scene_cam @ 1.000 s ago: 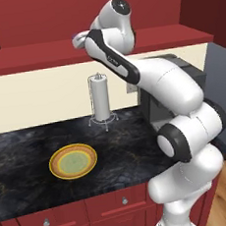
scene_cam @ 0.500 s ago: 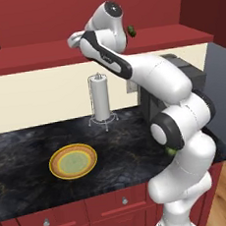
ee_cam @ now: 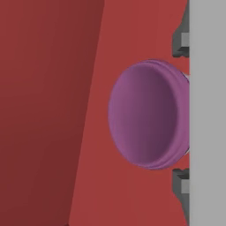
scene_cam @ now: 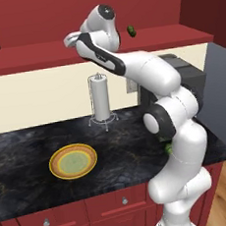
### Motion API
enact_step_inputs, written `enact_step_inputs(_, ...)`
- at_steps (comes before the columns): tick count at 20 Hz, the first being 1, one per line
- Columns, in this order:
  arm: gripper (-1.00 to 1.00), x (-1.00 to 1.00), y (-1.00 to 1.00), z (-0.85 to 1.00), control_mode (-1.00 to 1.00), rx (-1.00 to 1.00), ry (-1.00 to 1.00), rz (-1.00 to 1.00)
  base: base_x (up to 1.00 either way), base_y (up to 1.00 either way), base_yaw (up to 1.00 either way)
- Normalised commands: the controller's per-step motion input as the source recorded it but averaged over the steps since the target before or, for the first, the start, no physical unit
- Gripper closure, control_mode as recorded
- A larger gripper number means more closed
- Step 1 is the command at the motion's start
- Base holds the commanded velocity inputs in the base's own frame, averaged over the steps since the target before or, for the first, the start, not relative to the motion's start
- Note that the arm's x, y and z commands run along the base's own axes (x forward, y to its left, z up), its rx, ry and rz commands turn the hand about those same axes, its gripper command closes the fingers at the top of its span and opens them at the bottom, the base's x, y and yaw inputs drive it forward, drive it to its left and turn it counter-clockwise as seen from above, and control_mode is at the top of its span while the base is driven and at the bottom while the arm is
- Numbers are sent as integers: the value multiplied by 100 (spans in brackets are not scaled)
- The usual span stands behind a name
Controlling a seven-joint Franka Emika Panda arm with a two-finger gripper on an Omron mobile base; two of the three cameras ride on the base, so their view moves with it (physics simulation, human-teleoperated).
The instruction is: Pick the avocado and bread from the counter and place them on the plate. Then pick the jam from the cabinet and place it next to the plate. Lastly close the cabinet door.
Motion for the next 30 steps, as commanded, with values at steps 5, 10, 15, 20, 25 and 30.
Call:
enact_step_inputs(5, 100, 41, 13, -1, -100, 0, 0, 0, 0, 0, 0)
enact_step_inputs(10, 100, 20, 7, -4, -100, 0, -3, 0, 0, 0, 0)
enact_step_inputs(15, 100, -40, 0, 0, -100, 0, -18, 1, 0, 0, 0)
enact_step_inputs(20, 100, -86, 0, -16, -100, 0, -27, 7, 0, 0, 0)
enact_step_inputs(25, 100, -85, -7, -21, -100, 0, -28, 10, 0, 0, 0)
enact_step_inputs(30, 100, -83, -25, 3, -100, 6, -18, 5, 0, 0, 0)
